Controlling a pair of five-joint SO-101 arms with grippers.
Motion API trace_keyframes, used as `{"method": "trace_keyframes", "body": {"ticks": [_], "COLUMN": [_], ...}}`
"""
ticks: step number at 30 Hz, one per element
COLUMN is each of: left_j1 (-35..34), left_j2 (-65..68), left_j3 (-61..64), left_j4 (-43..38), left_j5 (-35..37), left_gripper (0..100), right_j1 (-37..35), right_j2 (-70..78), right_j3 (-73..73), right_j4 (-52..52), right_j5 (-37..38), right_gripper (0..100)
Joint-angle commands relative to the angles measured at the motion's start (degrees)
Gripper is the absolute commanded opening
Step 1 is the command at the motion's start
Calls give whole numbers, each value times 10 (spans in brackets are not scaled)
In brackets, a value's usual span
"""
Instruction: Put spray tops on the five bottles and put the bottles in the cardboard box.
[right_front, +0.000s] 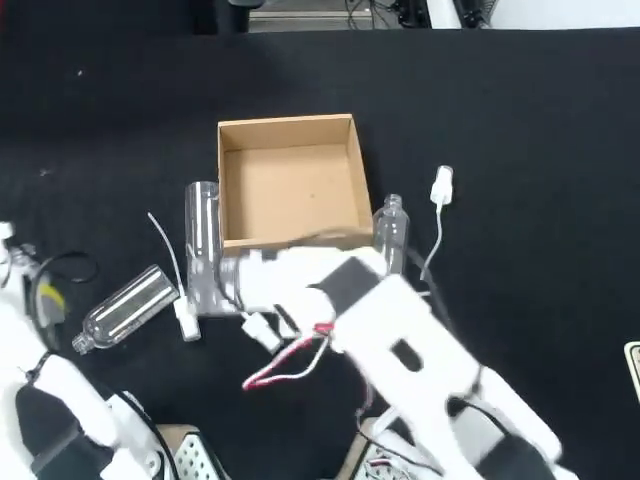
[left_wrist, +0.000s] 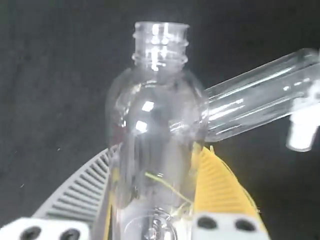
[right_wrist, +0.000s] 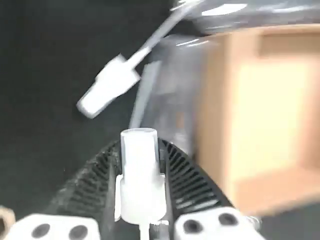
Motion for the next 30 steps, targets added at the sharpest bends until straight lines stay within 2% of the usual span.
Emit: {"method": "trace_keyframes", "body": {"ticks": [1, 4, 8, 14, 22, 26, 30], "left_j1": [92, 184, 296, 405, 486, 516, 527], "left_j2": [-21, -46, -119, -200, -252, -289, -348], "left_j3": [-28, -60, -56, 37, 160, 247, 349], "left_j4": [-7, -10, -80, -230, -384, -484, -623], "left_j5": [66, 129, 178, 264, 349, 351, 349], "left_gripper": [30, 30, 30, 32, 32, 33, 30], "right_j1": [48, 123, 200, 220, 219, 220, 217], "right_j2": [-77, -83, -58, -4, 61, 80, 96], "right_j3": [-174, -285, -402, -524, -606, -612, -607], "right_j4": [42, 27, 11, -1, -139, -240, -309], "right_j5": [-121, -232, -360, -444, -517, -583, -597], "right_gripper": [10, 10, 10, 10, 11, 11, 11]}}
